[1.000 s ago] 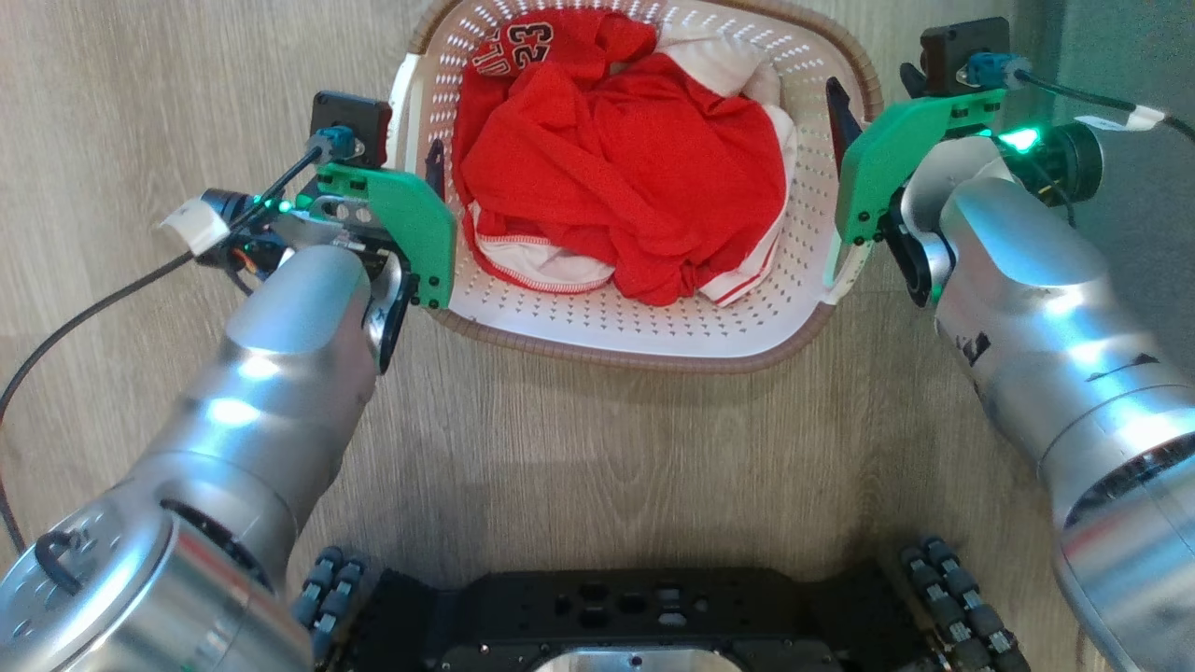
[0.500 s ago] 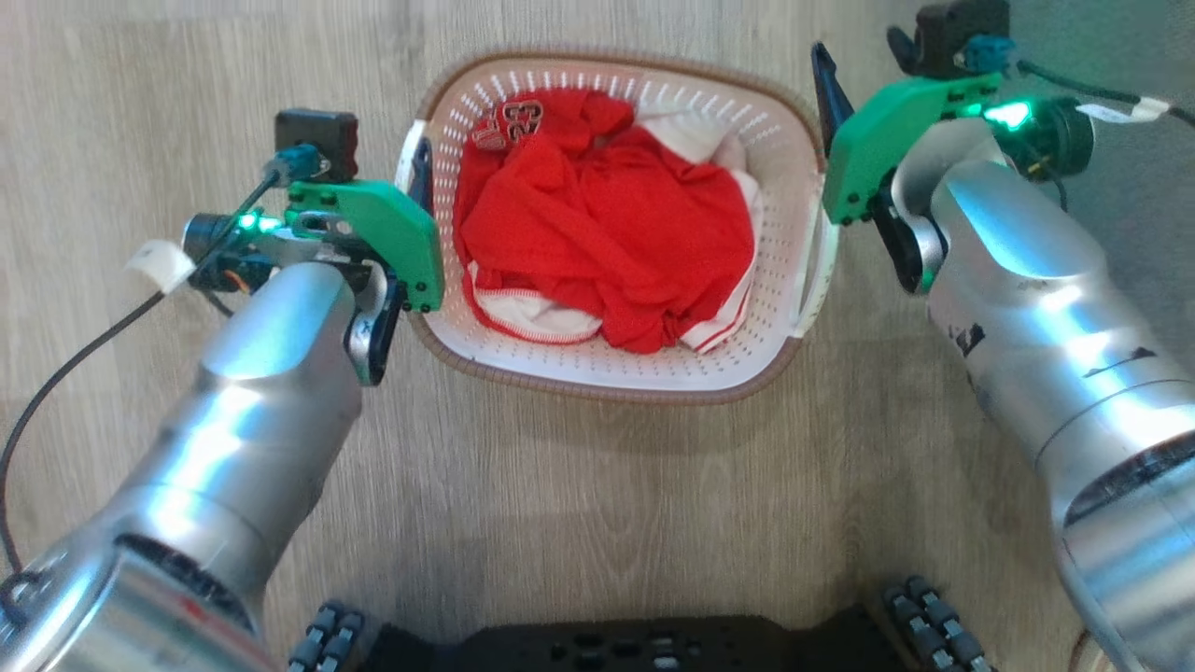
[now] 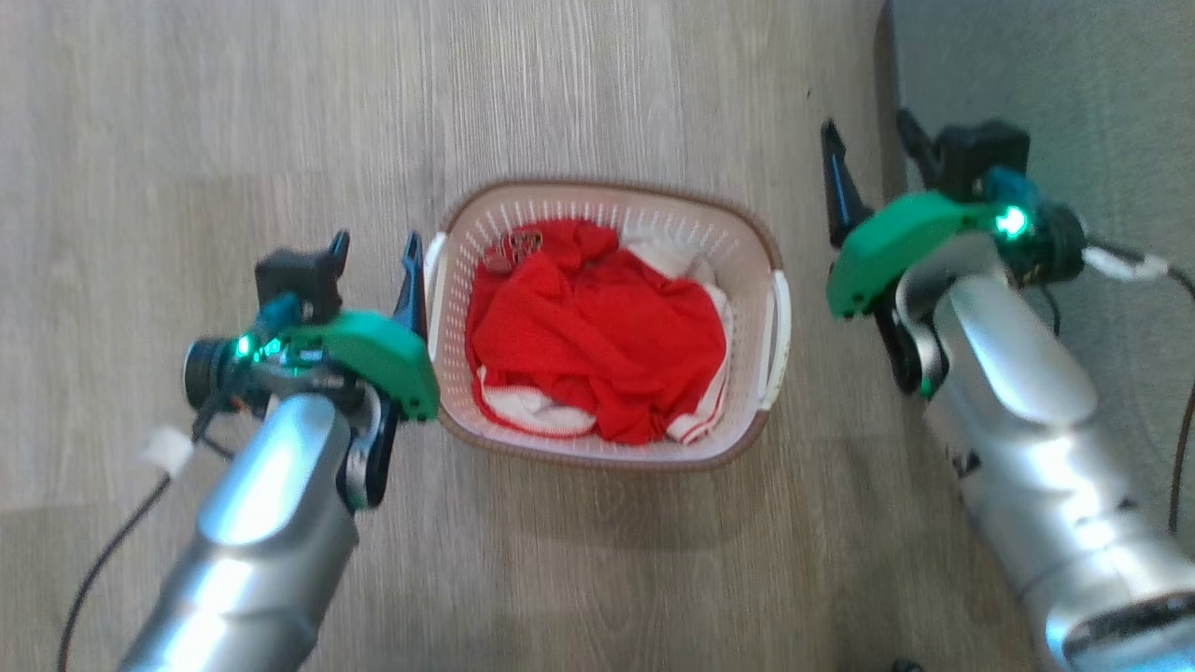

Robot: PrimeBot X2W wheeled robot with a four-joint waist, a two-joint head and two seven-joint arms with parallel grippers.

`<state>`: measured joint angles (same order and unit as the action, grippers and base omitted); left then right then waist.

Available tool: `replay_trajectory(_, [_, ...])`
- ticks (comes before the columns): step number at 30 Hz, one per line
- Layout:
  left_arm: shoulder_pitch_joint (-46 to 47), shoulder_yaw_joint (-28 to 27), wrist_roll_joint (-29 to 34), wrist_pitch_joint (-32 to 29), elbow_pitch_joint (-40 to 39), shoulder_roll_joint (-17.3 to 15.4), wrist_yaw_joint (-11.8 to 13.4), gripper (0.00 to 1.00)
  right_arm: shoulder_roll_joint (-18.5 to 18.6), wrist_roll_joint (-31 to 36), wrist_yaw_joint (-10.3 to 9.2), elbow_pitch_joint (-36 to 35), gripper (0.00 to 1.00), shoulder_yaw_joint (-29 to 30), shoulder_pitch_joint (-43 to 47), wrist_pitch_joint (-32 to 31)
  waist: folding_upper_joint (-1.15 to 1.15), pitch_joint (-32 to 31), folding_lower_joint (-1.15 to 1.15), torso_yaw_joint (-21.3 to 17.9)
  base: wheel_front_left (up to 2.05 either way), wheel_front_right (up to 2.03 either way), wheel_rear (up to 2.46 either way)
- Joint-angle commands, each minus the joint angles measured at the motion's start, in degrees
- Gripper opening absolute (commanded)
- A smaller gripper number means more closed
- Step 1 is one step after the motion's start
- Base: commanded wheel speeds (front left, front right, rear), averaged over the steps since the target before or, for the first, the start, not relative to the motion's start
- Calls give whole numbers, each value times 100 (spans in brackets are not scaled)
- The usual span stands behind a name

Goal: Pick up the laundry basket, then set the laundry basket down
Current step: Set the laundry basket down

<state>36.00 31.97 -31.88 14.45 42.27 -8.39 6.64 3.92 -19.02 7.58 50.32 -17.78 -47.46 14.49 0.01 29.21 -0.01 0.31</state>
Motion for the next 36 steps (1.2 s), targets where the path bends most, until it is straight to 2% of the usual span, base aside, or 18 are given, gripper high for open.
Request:
replay_trajectory(1, [-186, -324, 193, 54, -293, -180, 36, 100, -102, 47, -9, -383, 100, 14, 303, 51, -1, -428, 1, 5, 0, 0, 0])
replay_trajectory(9, [-1310, -1143, 998, 54, -1327, -88, -35, 100, -103, 190, -9, -1536, 100, 236, 1459, 51, -1, -1227, 1, -27, 0, 0, 0])
replay_trajectory(18, [-2600, -1965, 1499, 54, -2460, 168, -75, 100, -103, 296, -9, -2752, 100, 446, 2678, 51, -1, -2034, 1, -66, 0, 0, 0])
replay_trajectory(29, [-3559, -2215, 1946, 54, -3174, 328, -207, 100, -104, 377, -9, -3639, 100, 580, 3732, 51, -1, -2579, 1, 0, 0, 0, 0])
replay_trajectory(36, [-3977, -2378, 2014, 54, -3462, 379, -214, 100, -104, 443, -9, -3943, 100, 646, 4144, 51, -1, -2765, 1, -27, 0, 0, 0])
